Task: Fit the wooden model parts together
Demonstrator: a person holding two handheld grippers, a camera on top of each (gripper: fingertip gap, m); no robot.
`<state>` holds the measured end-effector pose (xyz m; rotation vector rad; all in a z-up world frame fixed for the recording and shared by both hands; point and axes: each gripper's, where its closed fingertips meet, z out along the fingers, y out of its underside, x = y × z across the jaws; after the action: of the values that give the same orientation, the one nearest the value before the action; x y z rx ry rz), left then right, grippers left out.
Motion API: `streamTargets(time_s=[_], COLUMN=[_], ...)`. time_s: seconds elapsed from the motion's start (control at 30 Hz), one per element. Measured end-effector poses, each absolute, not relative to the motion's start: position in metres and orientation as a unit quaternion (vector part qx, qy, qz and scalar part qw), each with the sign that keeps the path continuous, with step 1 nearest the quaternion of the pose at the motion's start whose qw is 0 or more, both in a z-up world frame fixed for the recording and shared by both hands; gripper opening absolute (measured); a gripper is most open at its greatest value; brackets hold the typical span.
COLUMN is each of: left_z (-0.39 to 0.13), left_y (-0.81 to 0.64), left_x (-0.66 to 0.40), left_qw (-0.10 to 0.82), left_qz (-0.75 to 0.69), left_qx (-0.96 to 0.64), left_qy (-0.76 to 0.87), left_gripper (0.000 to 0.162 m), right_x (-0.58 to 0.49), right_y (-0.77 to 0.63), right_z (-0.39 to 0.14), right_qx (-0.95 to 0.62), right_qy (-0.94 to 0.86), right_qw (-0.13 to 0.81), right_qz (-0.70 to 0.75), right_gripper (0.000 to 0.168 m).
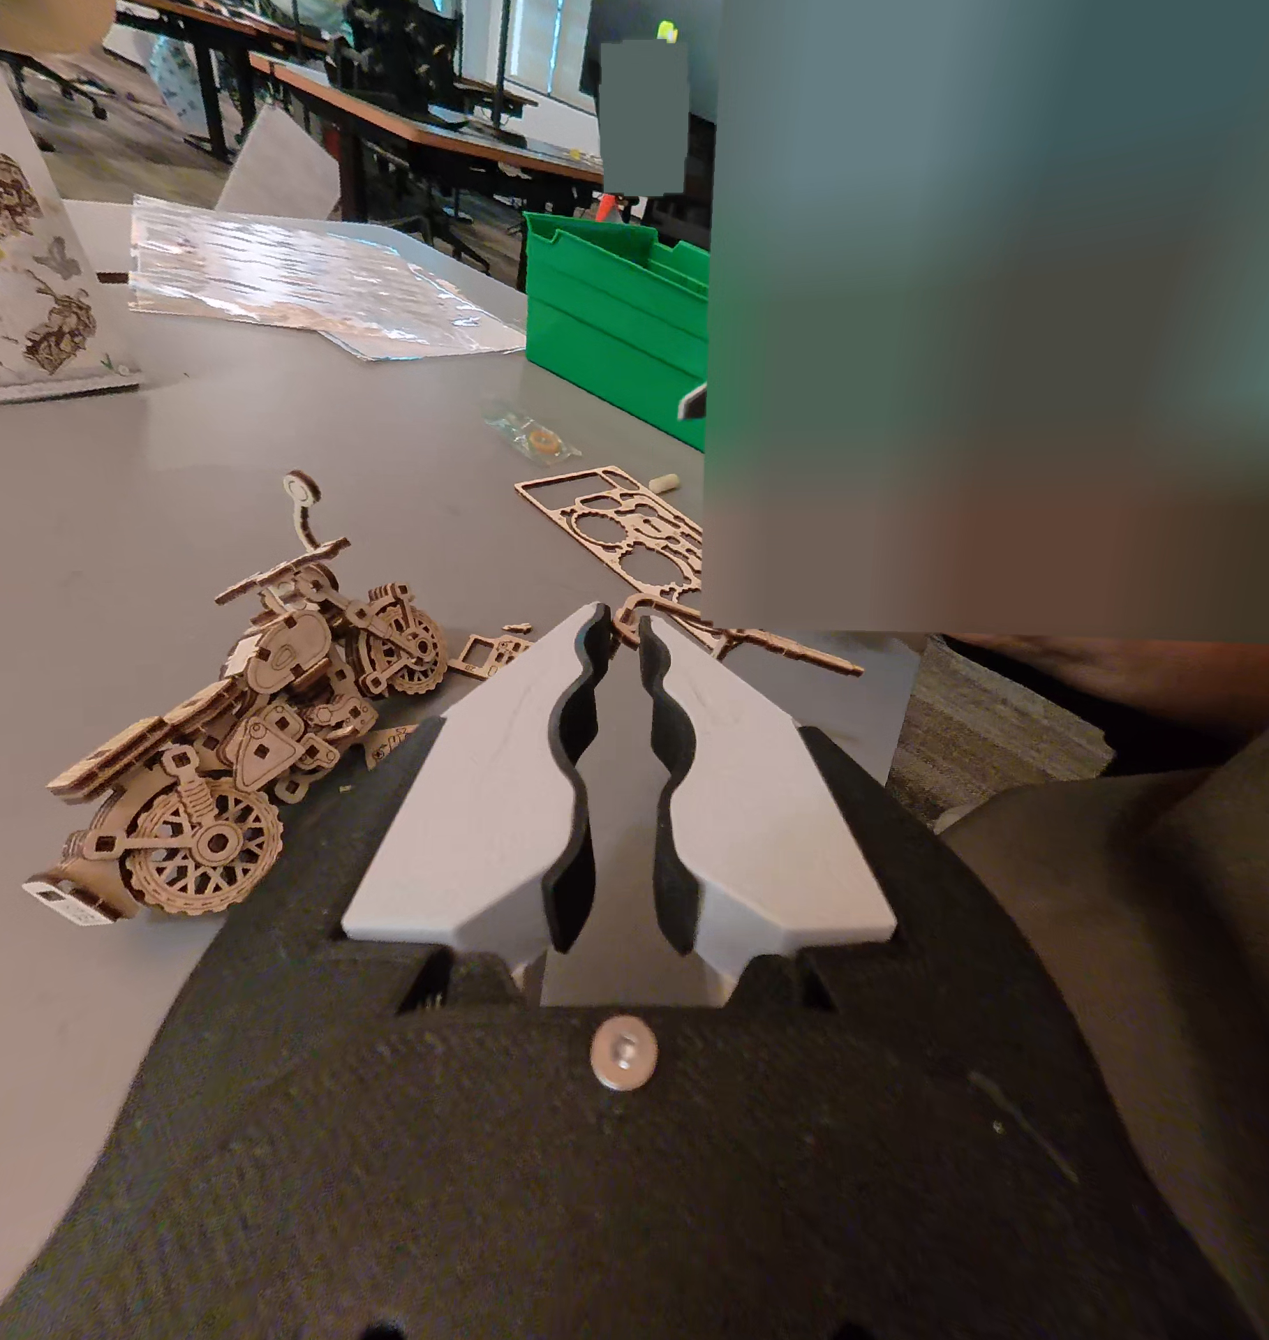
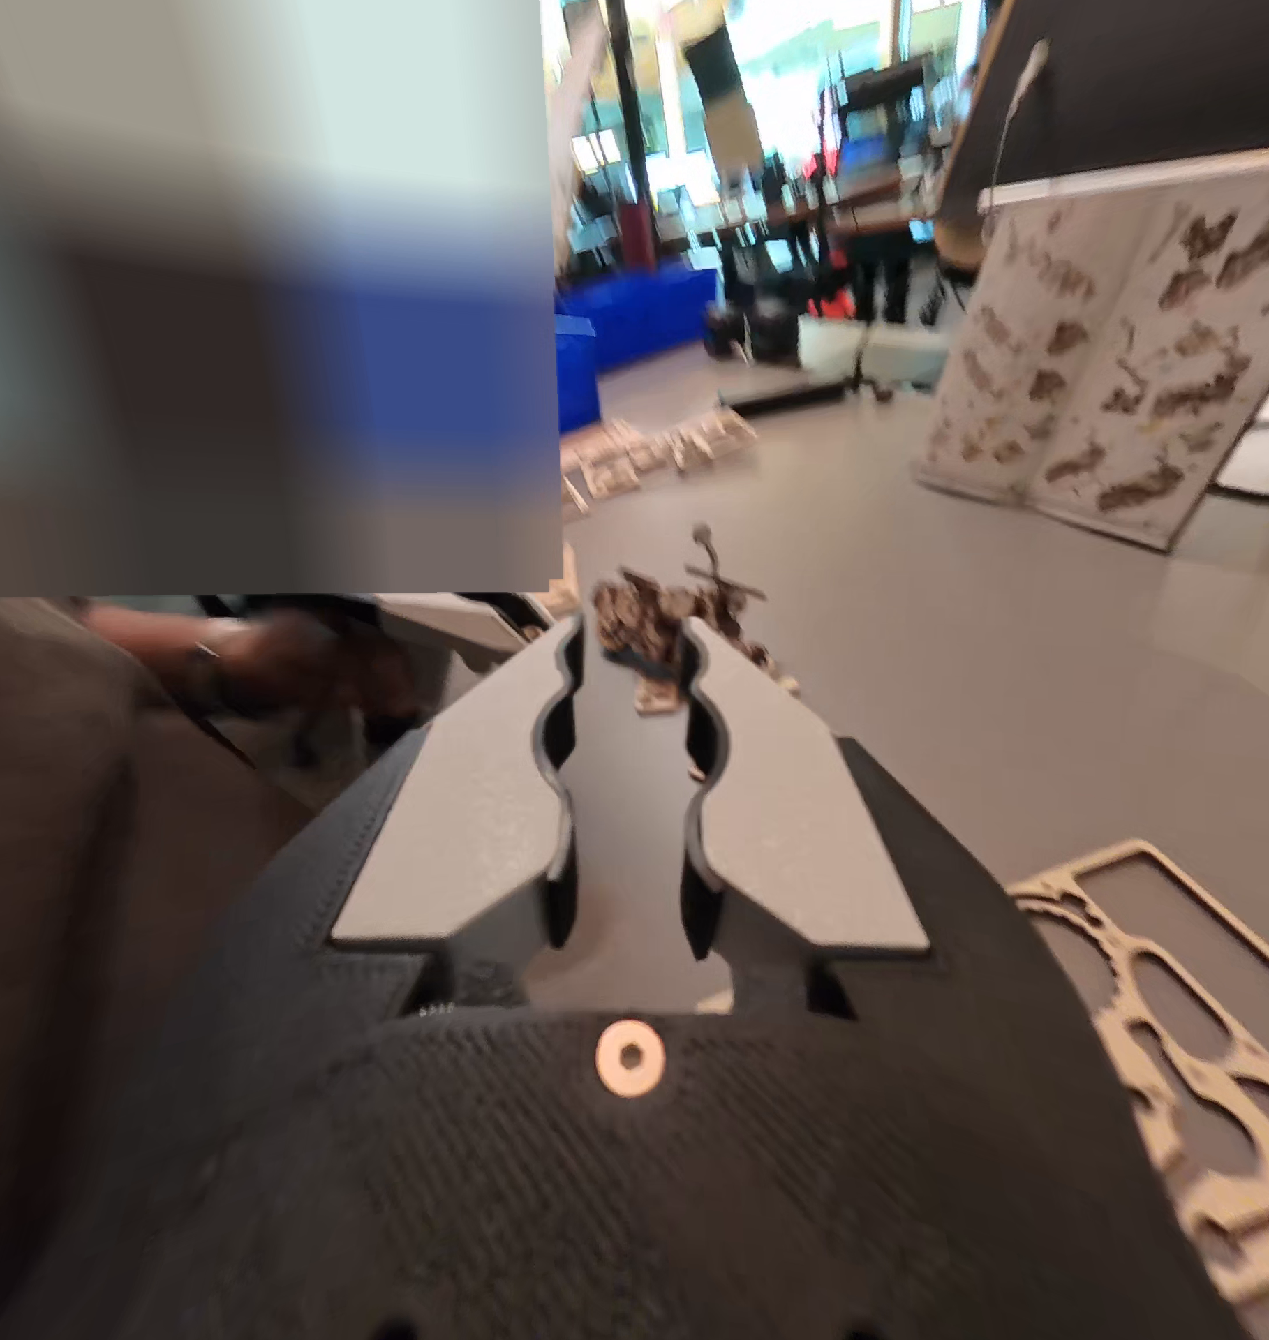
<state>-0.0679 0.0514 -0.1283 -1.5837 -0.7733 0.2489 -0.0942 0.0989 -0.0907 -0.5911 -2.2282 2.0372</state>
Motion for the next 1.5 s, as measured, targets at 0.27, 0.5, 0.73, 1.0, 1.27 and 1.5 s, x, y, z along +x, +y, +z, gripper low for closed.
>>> streamTargets(time_s=[0.27,0.5,0.73,1.0,1.27,1.5], left_z=[-0.129,-0.129,-0.13,-0.129,-0.13,-0.13], left_y=[0.051,0.052,0.053,0.052,0.053,0.053], left_x=[-0.068,-0.067,-0.067,-0.067,-0.066,-0.066], left_qw=[0.633,0.634,0.635,0.638,0.639,0.641], left_qz=[0.094,0.088,0.083,0.073,0.066,0.059], left_qx=[-0.688,-0.687,-0.687,-0.683,-0.682,-0.68], left_qy=[-0.343,-0.343,-0.344,-0.347,-0.349,-0.351], left_gripper=[0.005,0.005,0.005,0.005,0.005,0.005], right_x=[-0.103,-0.097,-0.096,-0.097,-0.093,-0.09], right_y=[0.095,0.097,0.101,0.101,0.098,0.096], right_z=[-0.108,-0.096,-0.099,-0.107,-0.11,-0.114], right_qx=[-0.173,-0.193,-0.192,-0.185,-0.184,-0.182], right_qy=[-0.752,-0.708,-0.728,-0.74,-0.743,-0.747], right_qw=[0.171,0.151,0.166,0.17,0.136,0.111], right_qz=[0.613,0.662,0.637,0.624,0.629,0.63], right_gripper=[0.0,0.01,0.0,0.016,0.017,0.016])
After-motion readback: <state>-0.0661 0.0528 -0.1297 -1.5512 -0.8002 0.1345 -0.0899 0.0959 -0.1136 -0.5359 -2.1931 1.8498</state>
